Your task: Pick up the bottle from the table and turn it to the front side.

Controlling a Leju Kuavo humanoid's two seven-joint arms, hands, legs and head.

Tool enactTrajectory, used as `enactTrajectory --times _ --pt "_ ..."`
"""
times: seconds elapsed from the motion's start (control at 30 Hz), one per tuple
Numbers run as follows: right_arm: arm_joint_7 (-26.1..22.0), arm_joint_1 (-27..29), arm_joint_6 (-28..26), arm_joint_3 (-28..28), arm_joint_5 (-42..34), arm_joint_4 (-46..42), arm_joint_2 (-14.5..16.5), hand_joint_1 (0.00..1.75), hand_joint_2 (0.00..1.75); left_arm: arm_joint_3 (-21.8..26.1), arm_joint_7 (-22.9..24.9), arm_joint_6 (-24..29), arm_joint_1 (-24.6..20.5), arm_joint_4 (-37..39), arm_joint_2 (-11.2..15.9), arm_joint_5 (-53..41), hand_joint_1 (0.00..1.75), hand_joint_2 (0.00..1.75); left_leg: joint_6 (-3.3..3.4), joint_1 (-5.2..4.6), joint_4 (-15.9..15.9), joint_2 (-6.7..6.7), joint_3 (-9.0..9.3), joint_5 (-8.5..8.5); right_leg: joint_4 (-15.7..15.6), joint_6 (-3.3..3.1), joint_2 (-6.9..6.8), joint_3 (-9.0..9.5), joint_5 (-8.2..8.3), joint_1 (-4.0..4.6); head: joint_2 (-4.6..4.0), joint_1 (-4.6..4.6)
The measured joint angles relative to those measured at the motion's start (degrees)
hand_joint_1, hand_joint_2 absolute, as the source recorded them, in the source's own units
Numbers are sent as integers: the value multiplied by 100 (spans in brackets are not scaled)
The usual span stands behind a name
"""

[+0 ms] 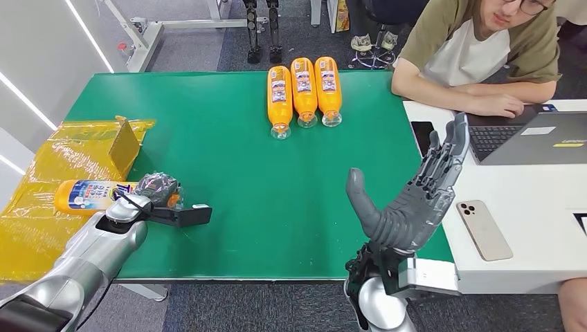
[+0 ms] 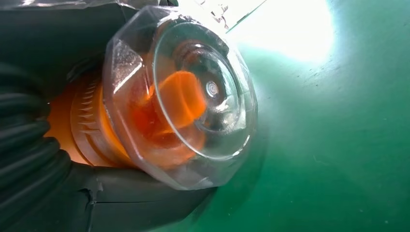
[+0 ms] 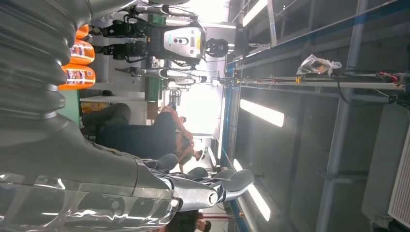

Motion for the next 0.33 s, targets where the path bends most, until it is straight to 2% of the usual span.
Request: enactTrajectory --times 0.13,0.33 --pt "42 3 0 0 51 -25 0 0 175 4 -52 227 37 0 -34 21 0 175 0 0 0 -1 0 0 -1 0 -2 0 0 0 0 0" --pt "104 21 0 0 179 -127 0 0 175 61 -56 440 60 0 -141 163 0 175 0 -2 0 -6 1 0 -1 0 -10 3 -1 0 0 1"
